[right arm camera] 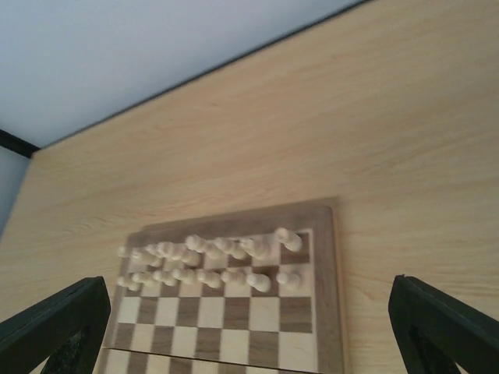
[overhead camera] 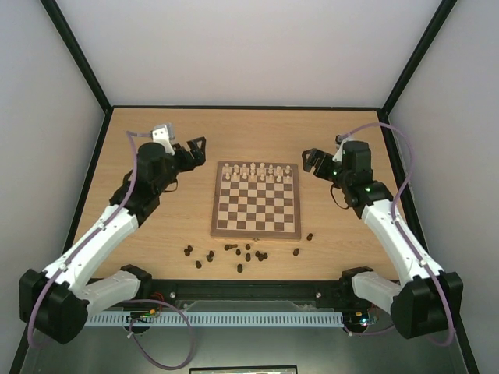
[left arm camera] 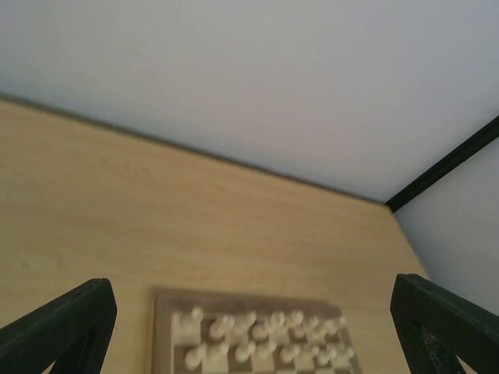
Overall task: Set up the chess pieces on the board
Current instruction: Pick up the chess piece at the center of the board.
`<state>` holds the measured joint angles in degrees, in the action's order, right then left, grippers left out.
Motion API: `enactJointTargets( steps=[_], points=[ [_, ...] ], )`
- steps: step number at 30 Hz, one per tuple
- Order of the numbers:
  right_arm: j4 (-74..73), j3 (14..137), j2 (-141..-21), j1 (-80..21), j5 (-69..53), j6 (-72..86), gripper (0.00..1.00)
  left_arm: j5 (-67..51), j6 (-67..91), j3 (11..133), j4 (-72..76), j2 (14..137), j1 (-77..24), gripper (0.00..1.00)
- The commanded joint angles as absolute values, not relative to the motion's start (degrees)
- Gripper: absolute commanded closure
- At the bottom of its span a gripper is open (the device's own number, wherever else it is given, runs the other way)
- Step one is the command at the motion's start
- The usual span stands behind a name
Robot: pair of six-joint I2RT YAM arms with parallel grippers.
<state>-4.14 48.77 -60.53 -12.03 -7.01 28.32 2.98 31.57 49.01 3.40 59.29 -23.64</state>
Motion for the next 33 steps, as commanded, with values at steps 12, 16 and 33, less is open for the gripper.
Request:
enactJointTargets(
  steps=[12, 16, 33],
  points=[
    [-18.1, 36.9, -55.4, -25.5, 9.3, 35.0, 0.01, -4.3, 34.5, 33.4, 1.1, 66.8, -37.1, 0.01],
    [-21.4, 33.7, -48.7, -31.8, 12.1, 40.3, 0.01, -1.3, 34.6, 29.8, -2.3, 55.5, -38.6, 0.01],
    [-30.6, 41.7, -61.4, -56.2, 26.8, 52.7, 0.01, -0.6, 40.8, 20.1, -11.2, 33.9, -41.7, 0.01]
  ],
)
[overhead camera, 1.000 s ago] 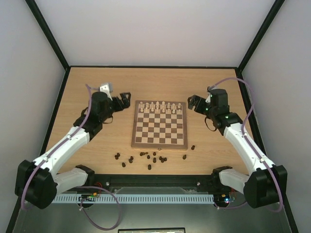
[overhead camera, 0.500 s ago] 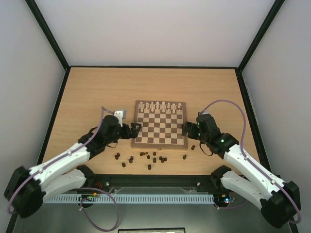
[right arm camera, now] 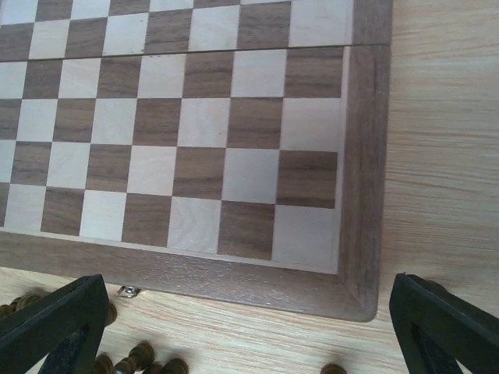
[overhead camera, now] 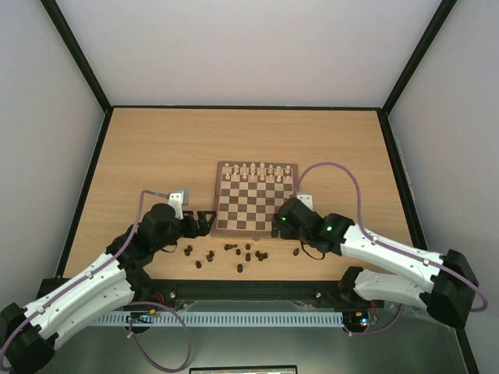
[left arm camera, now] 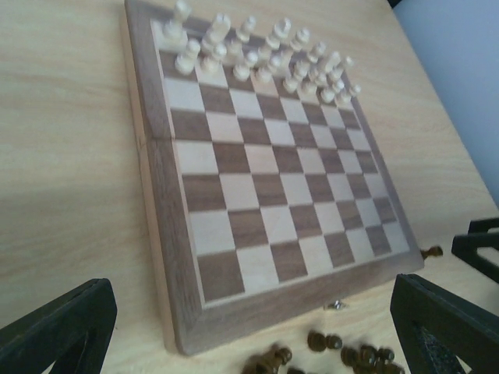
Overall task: Set up the chess pieces on the board
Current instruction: Pick up the chess piece at the center of the board.
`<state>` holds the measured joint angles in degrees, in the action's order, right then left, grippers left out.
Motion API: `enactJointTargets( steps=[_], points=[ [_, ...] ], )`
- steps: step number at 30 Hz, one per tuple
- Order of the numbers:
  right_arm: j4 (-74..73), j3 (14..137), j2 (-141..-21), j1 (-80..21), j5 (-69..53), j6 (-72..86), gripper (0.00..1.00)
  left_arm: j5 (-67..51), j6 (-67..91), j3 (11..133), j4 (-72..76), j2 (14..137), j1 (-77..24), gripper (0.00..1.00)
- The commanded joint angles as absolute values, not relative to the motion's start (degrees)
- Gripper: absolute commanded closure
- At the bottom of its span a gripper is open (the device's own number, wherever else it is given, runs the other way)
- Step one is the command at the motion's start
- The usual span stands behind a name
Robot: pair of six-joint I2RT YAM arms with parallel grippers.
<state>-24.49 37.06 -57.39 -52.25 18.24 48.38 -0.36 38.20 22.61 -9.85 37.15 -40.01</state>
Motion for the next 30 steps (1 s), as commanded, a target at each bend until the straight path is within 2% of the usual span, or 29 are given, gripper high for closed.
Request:
enactJointTargets(
  steps=[1, 8, 16, 23, 26, 30],
  points=[
    [-31.5, 42.2, -62.6, -56.7, 28.1, 53.5, 0.01, 0.0, 41.4, 19.3, -11.1, 32.9, -42.0, 0.01],
    [-35.4, 41.1, -63.6, -57.0, 35.2, 60.1, 0.06, -2.0, 41.1, 18.5, -9.5, 34.5, -42.2, 0.01],
    [-35.0, 34.5, -58.2, -52.9, 32.0, 65.2, 0.3, -1.8, 38.9, 18.7, -9.2, 36.2, -42.3, 0.01],
    [-33.8, 29.6, -55.0, -48.6, 28.8, 65.0, 0.37, -1.9, 37.6, 18.6, -9.2, 36.6, -42.3, 0.01],
    [-32.2, 28.5, -55.4, -48.1, 27.9, 64.5, 0.45, -1.6, 37.8, 18.3, -9.2, 36.0, -42.3, 0.01],
    [-30.5, 27.4, -56.9, -47.2, 27.1, 63.6, 0.5, -1.2, 38.0, 18.0, -9.4, 35.6, -42.3, 0.01]
  ],
)
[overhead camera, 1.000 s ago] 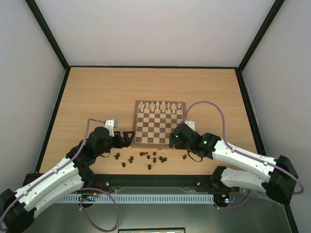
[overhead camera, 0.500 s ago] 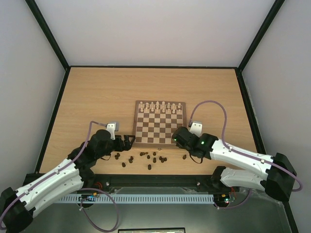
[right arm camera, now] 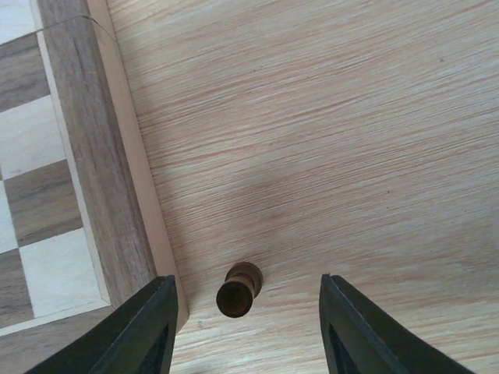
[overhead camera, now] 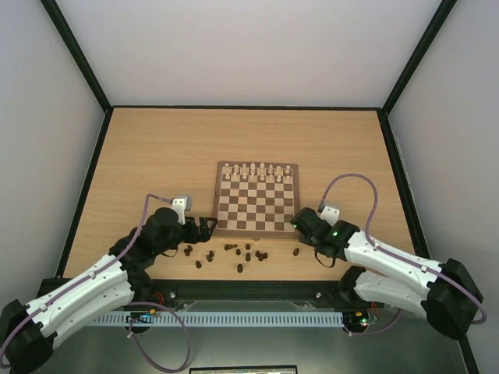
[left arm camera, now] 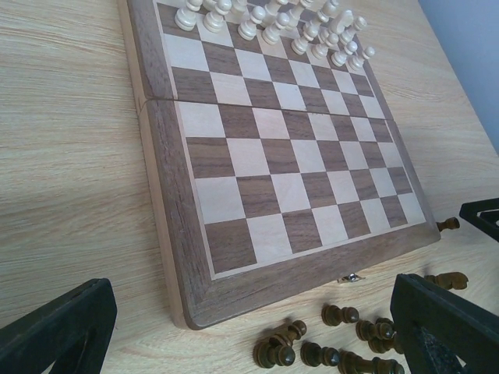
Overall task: Set up the chess pieces on the board
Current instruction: Pick up the chess piece at the center of the board.
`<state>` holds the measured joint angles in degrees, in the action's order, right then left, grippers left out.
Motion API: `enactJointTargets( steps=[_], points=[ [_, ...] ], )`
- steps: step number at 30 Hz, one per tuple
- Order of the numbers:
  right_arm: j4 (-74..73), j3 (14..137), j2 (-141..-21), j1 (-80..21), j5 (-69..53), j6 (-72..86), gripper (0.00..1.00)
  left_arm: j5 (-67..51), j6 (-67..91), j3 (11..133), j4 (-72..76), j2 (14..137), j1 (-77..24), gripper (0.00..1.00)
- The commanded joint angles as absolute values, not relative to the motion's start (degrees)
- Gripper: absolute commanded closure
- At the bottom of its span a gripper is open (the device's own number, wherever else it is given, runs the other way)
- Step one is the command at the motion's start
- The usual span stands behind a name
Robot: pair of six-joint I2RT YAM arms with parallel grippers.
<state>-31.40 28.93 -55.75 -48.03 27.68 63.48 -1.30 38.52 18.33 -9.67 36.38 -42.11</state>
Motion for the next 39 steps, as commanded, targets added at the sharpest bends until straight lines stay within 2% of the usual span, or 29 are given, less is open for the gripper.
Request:
enactJointTargets(
  steps=[1, 7, 12, 20, 26, 33, 39],
  points=[
    [-29.9, 27.3, -57.1, -47.1, 26.7, 63.4, 0.52, -1.1, 38.2, 17.9, -9.4, 35.6, -42.3, 0.01],
    [-27.8, 26.3, -59.1, -46.9, 25.2, 62.3, 0.54, -0.7, 38.9, 17.3, -9.3, 35.6, -42.3, 0.01],
    [-26.2, 25.4, -59.6, -46.5, 24.3, 61.7, 0.65, -0.4, 39.0, 17.3, -9.4, 35.7, -42.3, 0.01],
    [-26.1, 24.8, -59.2, -46.0, 24.3, 61.3, 0.72, -0.5, 39.2, 16.9, -9.2, 36.1, -42.3, 0.01],
    [-26.0, 25.4, -59.6, -45.7, 24.7, 60.2, 0.83, 0.0, 38.0, 17.6, -9.8, 37.4, -42.3, 0.01],
    [-28.8, 29.4, -60.5, -45.7, 24.8, 57.8, 0.94, -0.5, 37.8, 17.9, -8.9, 37.8, -42.3, 0.01],
    [-32.9, 35.3, -59.2, -45.6, 24.9, 54.6, 0.95, -1.5, 38.2, 19.1, -8.5, 39.4, -42.4, 0.01]
  ],
)
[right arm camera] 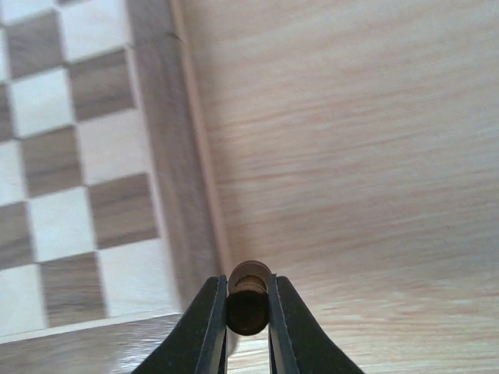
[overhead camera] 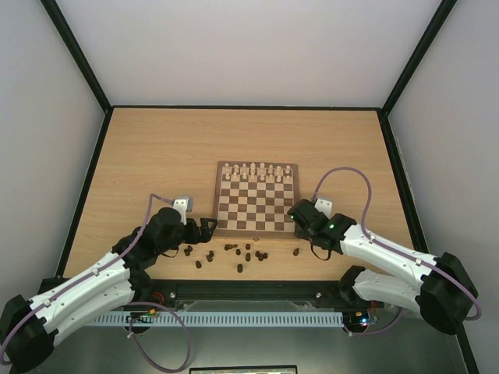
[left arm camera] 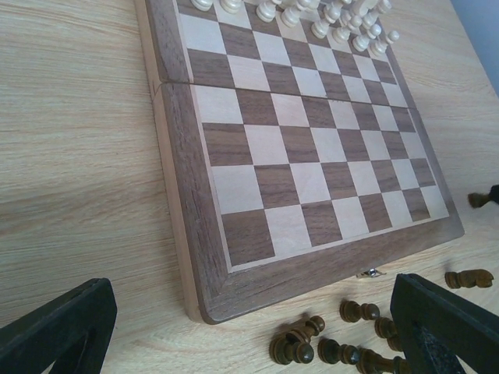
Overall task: Set up the chess pieces on the board
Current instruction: Pick up the chess piece at the center of the board, then place the chess piece on the chessboard.
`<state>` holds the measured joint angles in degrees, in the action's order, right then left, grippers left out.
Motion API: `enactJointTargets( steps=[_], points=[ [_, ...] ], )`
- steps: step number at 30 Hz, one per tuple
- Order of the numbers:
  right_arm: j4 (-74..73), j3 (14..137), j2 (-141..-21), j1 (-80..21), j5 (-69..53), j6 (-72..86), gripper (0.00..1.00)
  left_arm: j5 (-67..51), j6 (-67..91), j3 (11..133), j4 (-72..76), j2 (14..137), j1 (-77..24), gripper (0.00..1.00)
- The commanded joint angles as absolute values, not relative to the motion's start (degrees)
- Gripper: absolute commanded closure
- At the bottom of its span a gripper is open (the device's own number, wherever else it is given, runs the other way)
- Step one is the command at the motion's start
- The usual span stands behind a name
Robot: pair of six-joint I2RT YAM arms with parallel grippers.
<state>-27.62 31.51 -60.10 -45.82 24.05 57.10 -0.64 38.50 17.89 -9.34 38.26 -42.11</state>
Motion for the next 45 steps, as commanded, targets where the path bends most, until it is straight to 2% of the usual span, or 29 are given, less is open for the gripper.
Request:
enactJointTargets(
  steps=[1, 21, 45],
  points=[
    [-33.0, 35.8, -59.3, -45.8, 24.5, 54.1, 0.95, -1.6, 38.6, 19.5, -8.5, 39.9, -42.4, 0.01],
    [-26.9, 39.1, -66.6, -47.4, 18.0, 44.3, 0.94, 8.4, 44.8, 20.0, -12.1, 38.0, -42.4, 0.01],
    [-23.0, 38.9, -70.8, -47.6, 16.1, 42.9, 0.89, 6.9, 44.9, 18.1, -11.7, 34.3, -42.4, 0.01]
  ],
)
